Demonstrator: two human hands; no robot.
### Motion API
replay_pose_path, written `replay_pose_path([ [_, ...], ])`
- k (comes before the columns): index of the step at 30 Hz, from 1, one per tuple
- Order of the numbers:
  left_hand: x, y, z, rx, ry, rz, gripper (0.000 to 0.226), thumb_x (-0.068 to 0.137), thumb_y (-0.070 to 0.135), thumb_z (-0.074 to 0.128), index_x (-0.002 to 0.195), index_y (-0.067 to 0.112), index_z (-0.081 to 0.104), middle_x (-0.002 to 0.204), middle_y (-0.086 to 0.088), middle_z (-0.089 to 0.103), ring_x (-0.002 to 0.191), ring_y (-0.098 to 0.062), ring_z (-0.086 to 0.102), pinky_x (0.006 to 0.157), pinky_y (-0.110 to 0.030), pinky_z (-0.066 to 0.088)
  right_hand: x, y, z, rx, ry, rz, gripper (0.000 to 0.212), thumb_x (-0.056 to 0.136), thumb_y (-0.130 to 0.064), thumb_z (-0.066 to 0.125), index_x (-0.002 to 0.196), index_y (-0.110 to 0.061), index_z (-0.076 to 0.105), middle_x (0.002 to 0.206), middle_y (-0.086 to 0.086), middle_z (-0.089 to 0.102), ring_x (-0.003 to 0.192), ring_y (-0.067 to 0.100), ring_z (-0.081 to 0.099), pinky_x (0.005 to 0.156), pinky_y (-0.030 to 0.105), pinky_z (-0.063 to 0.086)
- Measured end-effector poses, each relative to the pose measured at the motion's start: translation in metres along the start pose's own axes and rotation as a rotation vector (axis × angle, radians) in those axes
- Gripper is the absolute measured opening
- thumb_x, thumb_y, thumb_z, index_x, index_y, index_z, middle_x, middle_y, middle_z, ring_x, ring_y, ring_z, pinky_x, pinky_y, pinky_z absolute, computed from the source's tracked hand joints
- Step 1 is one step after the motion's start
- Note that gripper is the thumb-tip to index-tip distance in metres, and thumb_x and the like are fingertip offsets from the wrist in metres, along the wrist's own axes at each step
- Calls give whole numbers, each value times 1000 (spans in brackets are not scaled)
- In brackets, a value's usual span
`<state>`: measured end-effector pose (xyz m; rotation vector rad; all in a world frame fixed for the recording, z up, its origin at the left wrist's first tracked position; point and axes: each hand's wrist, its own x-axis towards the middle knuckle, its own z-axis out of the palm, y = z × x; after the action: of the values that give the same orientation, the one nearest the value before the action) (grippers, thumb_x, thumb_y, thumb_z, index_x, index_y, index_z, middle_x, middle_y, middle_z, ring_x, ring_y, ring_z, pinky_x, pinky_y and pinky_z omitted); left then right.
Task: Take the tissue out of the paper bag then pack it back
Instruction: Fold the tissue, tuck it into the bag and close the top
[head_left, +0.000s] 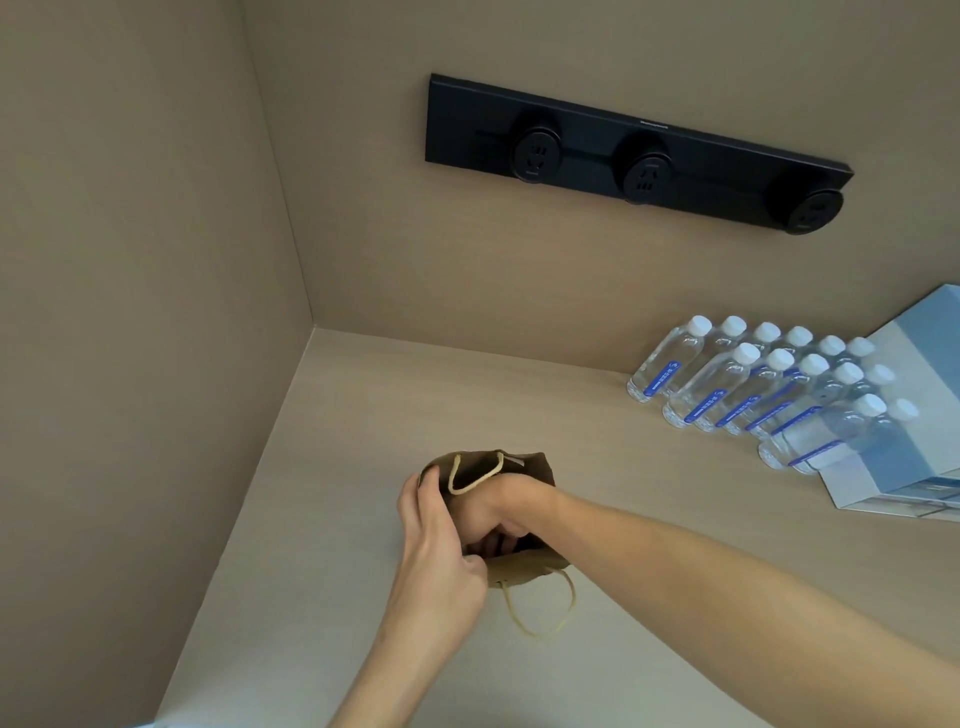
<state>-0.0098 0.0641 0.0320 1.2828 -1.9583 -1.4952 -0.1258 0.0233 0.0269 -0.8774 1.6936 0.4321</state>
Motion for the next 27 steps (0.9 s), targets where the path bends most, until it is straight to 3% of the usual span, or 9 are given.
replay_pose_path([
  [3,1,-1,1,4,0,-2,89,76,-10,44,148,31,11,150,14,11,102,-1,38,79,-11,40,2,0,5,-39,-5,-13,25,91,-13,46,110,-3,58,89,14,57,75,27,56,77,38,51],
  [7,0,-3,2,1,-13,4,90,74,-12,44,148,30,12,148,14,13,100,3,35,69,5,37,6,3,7,-253,79,-26,22,95,-6,45,114,-7,55,102,11,51,85,24,50,88,34,48],
  [9,0,-3,1,11,-5,1,89,75,-11,45,148,29,12,149,13,13,100,3,34,70,2,36,7,5,6,-289,23,69,13,96,-7,43,93,-5,55,86,11,51,62,18,46,70,24,46],
  [11,-1,-3,0,28,7,5,88,76,-9,47,148,28,12,150,11,13,103,-3,39,77,-8,37,2,8,-4,-415,-54,98,29,99,-8,38,71,-7,46,63,8,44,39,12,38,49,17,34],
  [13,0,-1,0,41,10,7,87,77,-8,48,148,26,13,151,8,15,110,-12,46,82,-19,39,-14,8,-17,-392,-169,172,35,101,-9,39,66,-6,44,47,5,47,20,6,34,31,11,29],
  [15,1,1,0,44,8,16,85,76,-8,49,147,24,15,150,6,17,110,-12,48,81,-20,38,-33,7,-32,-353,-197,203,32,99,-6,44,68,-2,48,55,7,53,16,4,32,24,10,29],
  [20,6,2,3,53,2,41,85,75,-8,47,146,26,16,145,5,22,89,4,39,73,-18,39,-45,1,-41,-386,-93,161,28,95,-3,50,67,-1,53,39,2,50,22,8,36,28,10,31],
  [24,6,-1,2,98,-28,33,86,76,-6,47,147,29,13,147,7,18,109,-12,46,81,-20,36,-26,5,-18,-636,185,-10,31,86,5,54,57,-5,52,56,6,49,49,18,46,48,26,45],
  [27,6,-1,-1,112,-74,24,86,77,-4,46,146,32,11,150,12,15,111,-9,43,84,-20,34,-7,18,-5,-593,279,-113,8,86,2,56,91,1,63,79,10,60,75,27,59,68,31,42],
])
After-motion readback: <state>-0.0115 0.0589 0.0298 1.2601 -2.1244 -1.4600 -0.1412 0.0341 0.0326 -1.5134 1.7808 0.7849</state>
